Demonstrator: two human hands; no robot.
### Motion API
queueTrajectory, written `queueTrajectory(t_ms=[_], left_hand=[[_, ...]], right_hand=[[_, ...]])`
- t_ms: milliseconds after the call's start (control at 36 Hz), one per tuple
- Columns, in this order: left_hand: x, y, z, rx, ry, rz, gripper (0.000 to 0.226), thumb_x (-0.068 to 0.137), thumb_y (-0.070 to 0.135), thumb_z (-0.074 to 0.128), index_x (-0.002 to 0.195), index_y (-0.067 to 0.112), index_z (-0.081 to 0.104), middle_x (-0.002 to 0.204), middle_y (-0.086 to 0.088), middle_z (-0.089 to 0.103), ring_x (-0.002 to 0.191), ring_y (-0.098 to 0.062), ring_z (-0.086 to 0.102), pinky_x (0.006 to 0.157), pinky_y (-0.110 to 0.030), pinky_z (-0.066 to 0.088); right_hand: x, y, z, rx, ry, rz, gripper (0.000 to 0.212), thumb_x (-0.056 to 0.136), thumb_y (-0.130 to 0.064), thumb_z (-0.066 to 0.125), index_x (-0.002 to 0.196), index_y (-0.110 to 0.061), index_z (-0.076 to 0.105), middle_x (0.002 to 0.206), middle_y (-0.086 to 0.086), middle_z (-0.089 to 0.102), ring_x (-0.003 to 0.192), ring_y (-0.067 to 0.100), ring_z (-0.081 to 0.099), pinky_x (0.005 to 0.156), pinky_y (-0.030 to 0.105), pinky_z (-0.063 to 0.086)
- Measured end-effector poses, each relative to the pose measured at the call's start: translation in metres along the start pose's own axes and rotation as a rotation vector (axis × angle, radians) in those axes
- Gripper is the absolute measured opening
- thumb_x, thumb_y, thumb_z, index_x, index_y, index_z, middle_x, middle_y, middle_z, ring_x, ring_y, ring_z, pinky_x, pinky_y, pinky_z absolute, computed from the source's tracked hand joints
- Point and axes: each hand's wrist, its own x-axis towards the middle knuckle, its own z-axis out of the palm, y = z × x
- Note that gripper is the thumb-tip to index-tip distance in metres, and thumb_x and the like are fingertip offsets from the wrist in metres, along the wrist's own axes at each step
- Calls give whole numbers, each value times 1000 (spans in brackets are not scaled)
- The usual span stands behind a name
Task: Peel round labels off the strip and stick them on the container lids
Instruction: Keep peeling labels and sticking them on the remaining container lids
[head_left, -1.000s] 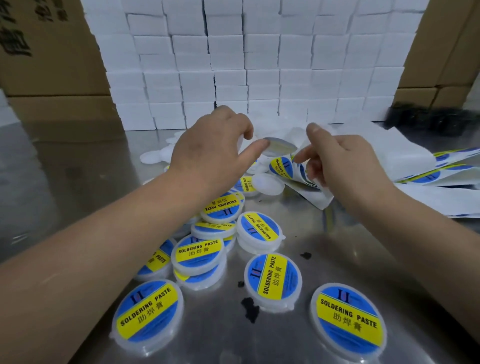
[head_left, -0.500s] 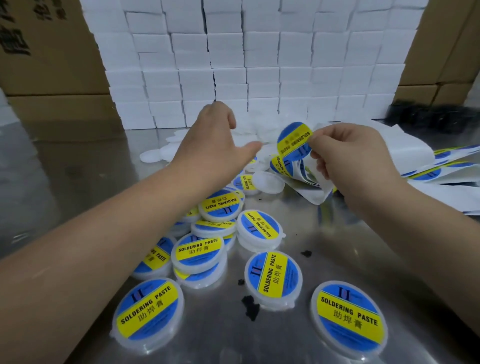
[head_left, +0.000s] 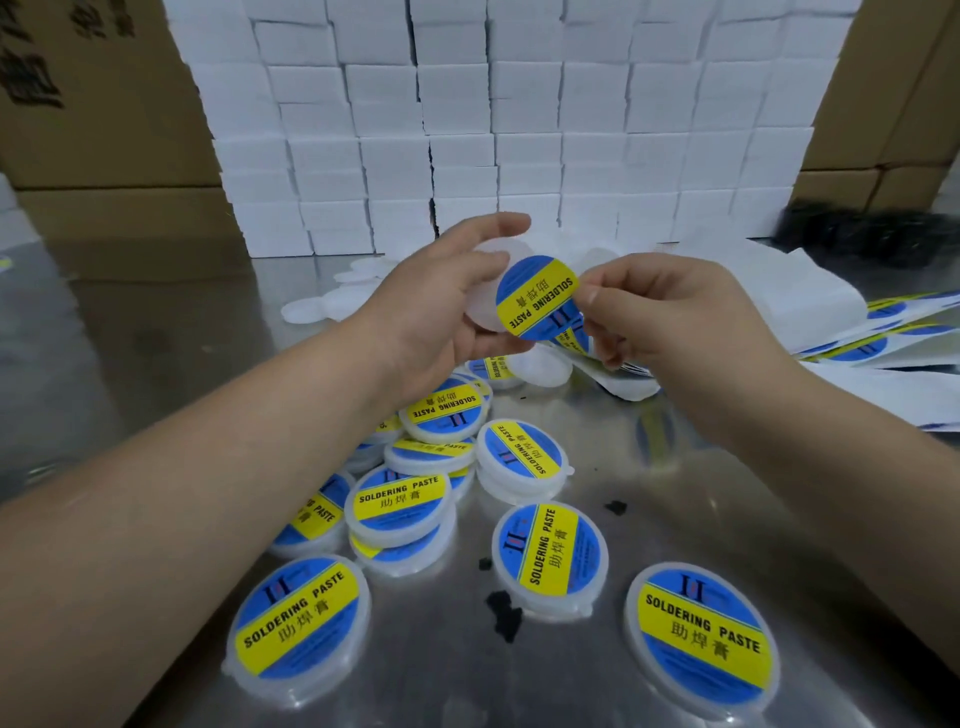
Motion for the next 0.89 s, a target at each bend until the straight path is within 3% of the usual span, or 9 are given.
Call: queueTrajectory(t_ms=[139, 306, 556, 889], left_hand=[[-2, 2, -2, -99, -104, -60, 32, 92, 22, 29, 92, 17, 60, 81, -8, 68, 70, -30, 68, 55, -30, 56], [-4, 0, -1, -53, -104, 3, 22, 93, 21, 37, 92, 19, 59, 71, -2, 69, 65, -26, 69, 53, -27, 56], [-2, -5, 1, 63, -102, 71, 12, 91, 14, 53, 95, 24, 57, 67, 7, 69, 62, -17, 68, 55, -26, 57], [-1, -8, 0, 82, -88, 76, 18, 90, 9, 55, 96, 25, 58, 69, 9, 69, 70, -23, 70, 56, -27, 56]], right_hand=[[-2, -1, 0, -27, -45, -10, 25, 86, -8, 57, 71, -25, 65, 46, -10, 57, 42, 4, 45, 46, 14, 41], [-2, 1, 1, -34, -54, 7, 24, 85, -8, 56, 73, -26, 66, 45, -11, 57, 42, 3, 45, 46, 14, 40], [-2, 3, 2, -53, -88, 14, 20, 86, -11, 56, 81, -27, 67, 46, -13, 58, 43, 2, 45, 46, 13, 40], [-2, 3, 2, -51, -83, 19, 19, 86, -9, 56, 82, -24, 67, 46, -11, 59, 42, 2, 46, 46, 13, 40]])
